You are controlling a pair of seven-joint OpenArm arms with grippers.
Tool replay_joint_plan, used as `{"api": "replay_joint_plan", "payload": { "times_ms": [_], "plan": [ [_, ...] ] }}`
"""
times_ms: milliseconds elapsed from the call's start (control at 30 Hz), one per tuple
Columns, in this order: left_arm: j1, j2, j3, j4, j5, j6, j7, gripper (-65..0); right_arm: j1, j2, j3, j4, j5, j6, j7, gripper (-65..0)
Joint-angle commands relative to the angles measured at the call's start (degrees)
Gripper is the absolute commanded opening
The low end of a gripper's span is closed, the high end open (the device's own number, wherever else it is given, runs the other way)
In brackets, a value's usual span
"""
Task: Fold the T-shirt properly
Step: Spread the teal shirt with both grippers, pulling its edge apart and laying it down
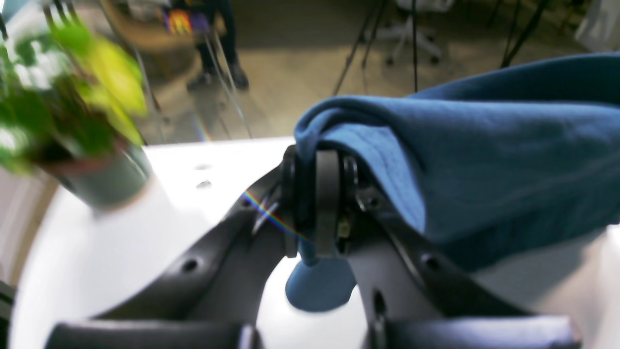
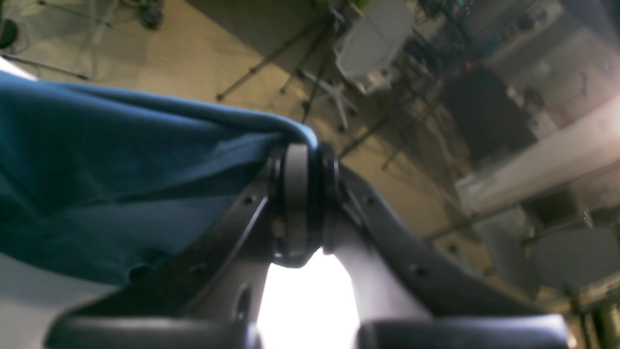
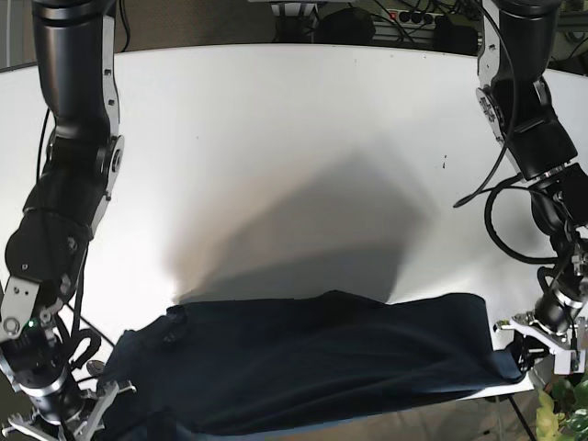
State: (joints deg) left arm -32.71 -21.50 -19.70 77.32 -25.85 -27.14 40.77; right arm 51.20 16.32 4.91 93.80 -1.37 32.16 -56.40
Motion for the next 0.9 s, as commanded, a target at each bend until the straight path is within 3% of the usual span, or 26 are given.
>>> {"api": "replay_joint_plan", "payload": {
  "times_ms": [0,100,467,700,867],
  "plan": [
    [1.98,-1.05,-0.30,3.16,-1.54,0.19,-1.79,-65.0,-5.00,0.34,2.96,8.49,-0.35,-0.65,-1.49,-62.9],
    [7.08,-1.67,-0.21,6.42,-2.07,0.19,-1.79,-65.0,-11.51,0.08,5.69,13.76,-0.35,-0.65,-2.46,-62.9],
    [23.43,-1.67,-0.38,12.22,-6.29,0.19,-1.96,-65.0,-34.80,-6.60,14.65,22.29,-0.26,-0.47,-2.37,-62.9],
    [33.28,-1.67,-5.13,16.35,-6.29,0.10,-1.87,-65.0,-44.04,-12.32,21.86,22.55,-0.35,4.80,-2.19,-62.9],
    [38.73,-1.76,-6.01,17.67,-6.29,0.10,-1.79,-65.0,-49.57,-14.60,23.80,22.46,-0.35,5.33,-2.02,-62.9]
  ]
}}
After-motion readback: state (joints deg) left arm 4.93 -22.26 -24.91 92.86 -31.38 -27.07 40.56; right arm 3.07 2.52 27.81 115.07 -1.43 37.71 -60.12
